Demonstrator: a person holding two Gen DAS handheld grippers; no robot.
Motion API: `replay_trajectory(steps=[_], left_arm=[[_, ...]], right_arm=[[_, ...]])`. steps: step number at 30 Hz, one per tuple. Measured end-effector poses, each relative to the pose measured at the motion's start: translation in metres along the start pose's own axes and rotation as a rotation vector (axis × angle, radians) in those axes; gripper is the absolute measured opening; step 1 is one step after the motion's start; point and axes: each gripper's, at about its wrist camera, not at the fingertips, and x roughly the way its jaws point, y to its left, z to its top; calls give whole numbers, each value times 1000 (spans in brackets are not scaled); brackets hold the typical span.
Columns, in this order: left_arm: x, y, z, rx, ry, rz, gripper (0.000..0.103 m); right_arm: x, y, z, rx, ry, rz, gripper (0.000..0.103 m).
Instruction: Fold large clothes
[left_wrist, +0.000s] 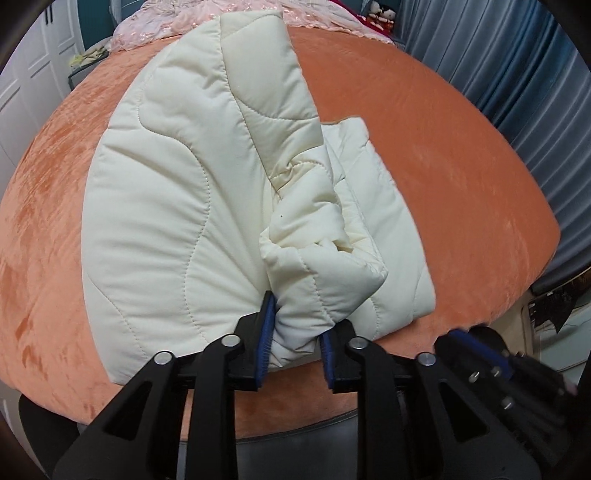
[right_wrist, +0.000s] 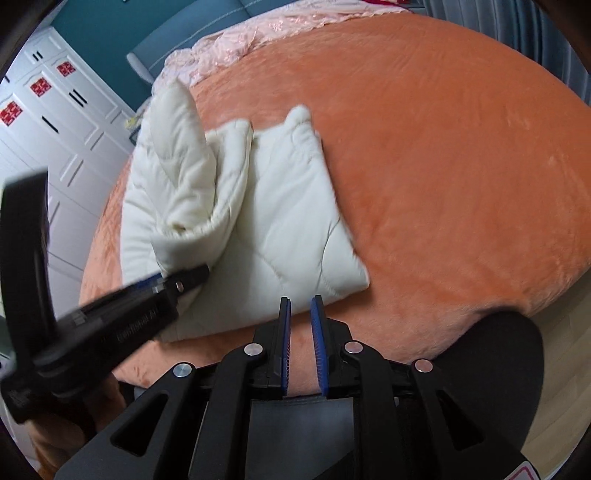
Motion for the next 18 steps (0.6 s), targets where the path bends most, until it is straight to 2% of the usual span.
replay_trajectory(steps=[1, 2, 3, 4, 7, 9, 13, 18], left_arm=[[-6, 3, 0, -10, -9, -35, 35], [-14, 8, -1, -25, -16, -82, 49], [-23, 14, -3, -44, -25, -132, 55], [-33, 19, -5, -62, -40, -164, 63], [-62, 37, -12, -77, -91, -152, 73], [-73, 53, -17, -91, -111, -107, 76], [-67, 86, -28, -146, -79, -18, 77], [-45, 112, -44, -202, -20, 53, 77]], right_arm=[[-5, 1, 4, -3, -17, 6, 20], [-10, 4, 8, -7, -32, 12, 28], [-16, 6, 13, -13, -49, 20, 37], [-21, 10, 18, -23, -64, 34, 39], [-32, 27, 31, -79, -102, 77, 49], [-33, 43, 39, -124, -116, 109, 56], [-18, 71, 56, -188, -105, 126, 57], [5, 104, 73, -257, -66, 121, 57]])
